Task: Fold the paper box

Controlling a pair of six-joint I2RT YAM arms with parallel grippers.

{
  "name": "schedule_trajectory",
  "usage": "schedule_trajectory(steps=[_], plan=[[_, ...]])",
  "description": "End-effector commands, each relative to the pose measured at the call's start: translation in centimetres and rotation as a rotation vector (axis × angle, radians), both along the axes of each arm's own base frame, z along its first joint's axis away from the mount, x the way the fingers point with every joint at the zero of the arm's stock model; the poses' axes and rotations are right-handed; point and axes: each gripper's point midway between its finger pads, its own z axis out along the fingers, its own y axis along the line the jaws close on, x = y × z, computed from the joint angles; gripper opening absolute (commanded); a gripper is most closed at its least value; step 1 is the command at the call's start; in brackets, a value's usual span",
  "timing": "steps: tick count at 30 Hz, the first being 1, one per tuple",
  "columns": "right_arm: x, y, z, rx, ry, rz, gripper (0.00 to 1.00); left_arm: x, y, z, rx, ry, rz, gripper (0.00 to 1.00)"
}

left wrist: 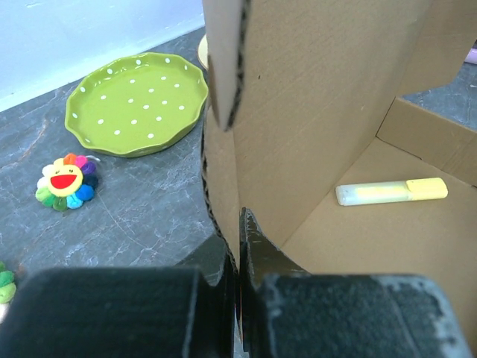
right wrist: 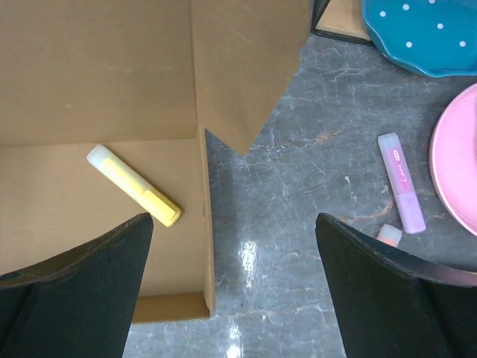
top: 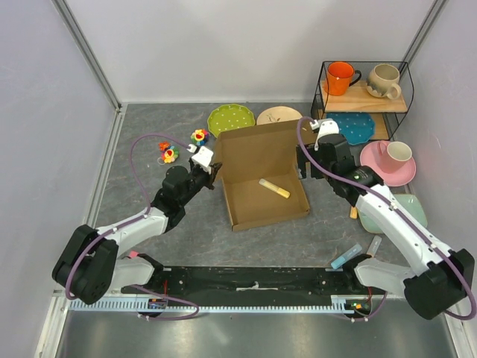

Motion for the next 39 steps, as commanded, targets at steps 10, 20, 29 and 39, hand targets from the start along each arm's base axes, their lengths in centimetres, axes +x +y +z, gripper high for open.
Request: schedule_trajectory(steps=[10, 20, 29, 39], plan=[[6.4, 1.2, -0.4, 0.126, -0.041, 0.093, 0.96, 0.4, -0.2, 0.3, 0.032, -0.054, -0.013, 0.02], [7.9, 1.0, -4.3, 0.096, -0.019, 0.099, 0.93, 0.4, 0.0, 0.5, 0.02, -0.061, -0.004, 0.02], [9.4, 2.4, -2.5, 0.128, -0.087, 0.162, 0.86, 0.5, -0.1, 0.0, 0.019, -0.045, -0.001, 0.02], [8.8, 2.4, -3.4, 0.136, -0.073, 0.172, 0.46, 0.8, 0.3, -0.1, 0.038, -0.047, 0.021, 0.02]])
